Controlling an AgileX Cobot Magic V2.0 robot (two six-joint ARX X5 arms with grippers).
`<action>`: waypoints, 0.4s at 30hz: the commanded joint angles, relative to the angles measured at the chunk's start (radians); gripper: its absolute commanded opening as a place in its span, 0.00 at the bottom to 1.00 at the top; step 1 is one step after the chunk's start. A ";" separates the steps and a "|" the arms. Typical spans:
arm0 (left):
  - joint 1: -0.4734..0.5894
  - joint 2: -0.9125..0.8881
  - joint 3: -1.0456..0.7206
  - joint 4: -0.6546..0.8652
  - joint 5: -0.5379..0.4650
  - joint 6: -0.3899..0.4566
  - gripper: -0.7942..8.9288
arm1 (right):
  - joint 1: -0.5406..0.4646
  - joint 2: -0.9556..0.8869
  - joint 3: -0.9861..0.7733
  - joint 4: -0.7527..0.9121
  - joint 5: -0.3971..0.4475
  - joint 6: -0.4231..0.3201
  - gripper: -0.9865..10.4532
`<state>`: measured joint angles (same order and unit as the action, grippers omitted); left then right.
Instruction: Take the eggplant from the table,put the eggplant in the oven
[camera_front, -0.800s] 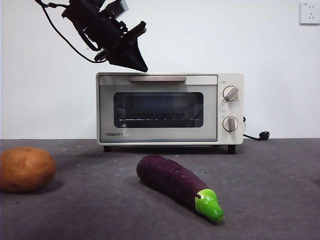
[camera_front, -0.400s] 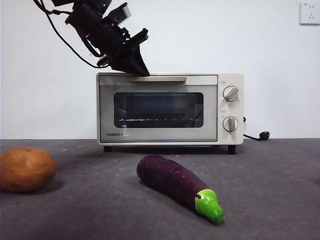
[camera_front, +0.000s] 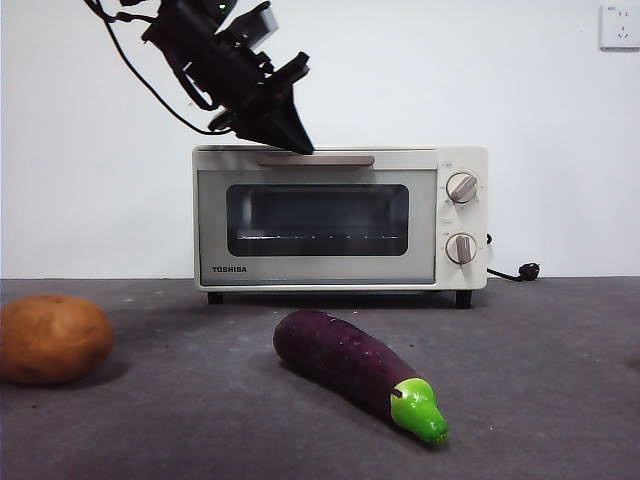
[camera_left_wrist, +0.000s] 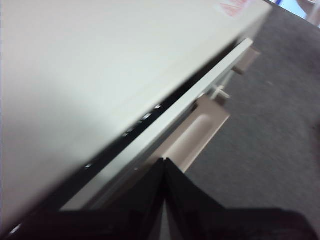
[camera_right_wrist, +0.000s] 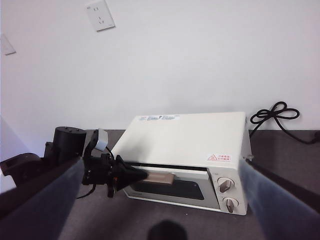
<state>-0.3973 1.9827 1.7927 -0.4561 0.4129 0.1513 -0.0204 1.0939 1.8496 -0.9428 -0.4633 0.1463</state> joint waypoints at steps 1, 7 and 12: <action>-0.022 0.047 -0.030 -0.056 -0.013 0.017 0.08 | 0.002 0.002 0.005 0.002 -0.014 0.006 0.69; -0.068 0.046 -0.030 -0.091 -0.013 0.016 0.08 | 0.002 0.011 0.005 0.003 -0.020 0.006 0.69; -0.111 0.046 -0.030 -0.137 -0.013 0.016 0.08 | 0.002 0.022 0.005 0.005 -0.021 0.006 0.69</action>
<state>-0.5079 1.9930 1.7851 -0.5835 0.4221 0.1570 -0.0204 1.1133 1.8496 -0.9440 -0.4797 0.1463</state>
